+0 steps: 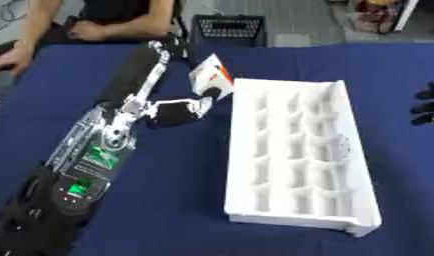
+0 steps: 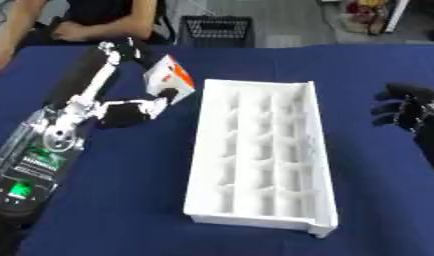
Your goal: Pick up objects on the table and place them in the box.
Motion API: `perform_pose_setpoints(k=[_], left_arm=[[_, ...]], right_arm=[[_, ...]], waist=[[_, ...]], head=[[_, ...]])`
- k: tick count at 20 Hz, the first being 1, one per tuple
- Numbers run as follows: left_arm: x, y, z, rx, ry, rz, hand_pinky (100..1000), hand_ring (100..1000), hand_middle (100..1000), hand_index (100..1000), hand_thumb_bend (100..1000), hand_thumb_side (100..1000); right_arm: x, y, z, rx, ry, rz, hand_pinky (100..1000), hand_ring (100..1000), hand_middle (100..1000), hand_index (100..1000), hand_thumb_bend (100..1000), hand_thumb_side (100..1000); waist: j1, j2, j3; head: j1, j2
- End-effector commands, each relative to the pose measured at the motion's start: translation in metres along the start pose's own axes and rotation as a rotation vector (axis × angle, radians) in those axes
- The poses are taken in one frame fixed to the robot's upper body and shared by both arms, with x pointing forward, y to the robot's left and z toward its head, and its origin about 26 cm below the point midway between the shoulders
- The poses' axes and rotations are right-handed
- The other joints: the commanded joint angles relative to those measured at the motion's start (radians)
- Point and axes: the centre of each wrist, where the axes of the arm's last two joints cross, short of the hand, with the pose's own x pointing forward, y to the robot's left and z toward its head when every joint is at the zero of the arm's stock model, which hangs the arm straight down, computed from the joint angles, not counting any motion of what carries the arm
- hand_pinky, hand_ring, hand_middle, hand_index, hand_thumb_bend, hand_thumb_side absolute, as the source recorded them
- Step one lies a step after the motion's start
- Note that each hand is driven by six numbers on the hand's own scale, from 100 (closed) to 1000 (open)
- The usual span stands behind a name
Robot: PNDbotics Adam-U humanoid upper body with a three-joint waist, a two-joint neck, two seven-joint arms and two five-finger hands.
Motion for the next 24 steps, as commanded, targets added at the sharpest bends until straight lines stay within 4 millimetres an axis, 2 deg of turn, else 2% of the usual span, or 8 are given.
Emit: perform_pose_setpoints(k=[1, 6, 7, 8, 9, 11, 13, 24], left_arm=[[0.016, -0.002, -0.004, -0.058, -0.083, -0.013, 901, 740, 709, 412, 187, 284], [0.021, -0.02, -0.008, -0.171, -0.136, -0.055, 899, 741, 712, 423, 233, 299], [0.022, -0.023, -0.009, -0.194, -0.145, -0.064, 903, 750, 726, 468, 340, 320], [0.022, -0.027, -0.008, -0.231, -0.161, -0.079, 920, 774, 770, 617, 670, 434], [0.023, -0.031, -0.008, -0.281, -0.183, -0.1, 933, 792, 803, 729, 907, 499], [0.023, -0.036, -0.008, -0.367, -0.216, -0.144, 947, 816, 846, 897, 1000, 666], [0.022, -0.037, -0.008, -0.42, -0.225, -0.173, 951, 822, 856, 952, 1000, 670], [0.021, -0.03, -0.006, -0.423, -0.216, -0.19, 952, 822, 853, 949, 1000, 682]], right_arm=[[0.009, -0.004, -0.004, 0.012, -0.019, 0.026, 656, 702, 735, 864, 100, 930], [0.009, -0.004, -0.004, 0.015, -0.019, 0.025, 657, 702, 735, 864, 100, 930], [0.009, -0.004, -0.005, 0.016, -0.019, 0.025, 657, 702, 735, 864, 100, 930], [0.009, -0.004, -0.005, 0.017, -0.02, 0.025, 657, 702, 735, 864, 100, 930], [0.009, -0.004, -0.005, 0.018, -0.021, 0.025, 657, 702, 735, 864, 100, 930], [0.009, -0.004, -0.005, 0.018, -0.021, 0.025, 657, 702, 735, 864, 100, 930], [0.009, -0.004, -0.005, 0.019, -0.021, 0.025, 657, 702, 735, 864, 100, 930], [0.009, -0.004, -0.005, 0.015, -0.021, 0.026, 657, 702, 735, 864, 100, 930]], waist=[[-0.001, -0.018, -0.003], [0.0, -0.019, -0.005], [0.0, -0.02, -0.005], [0.0, -0.02, -0.006], [0.0, -0.019, -0.006], [0.0, -0.019, -0.006], [0.0, -0.019, -0.005], [-0.001, -0.019, -0.002]], head=[[0.011, -0.003], [0.014, -0.003], [0.015, -0.004], [0.016, -0.005], [0.017, -0.005], [0.017, -0.004], [0.018, -0.005], [0.019, -0.007]])
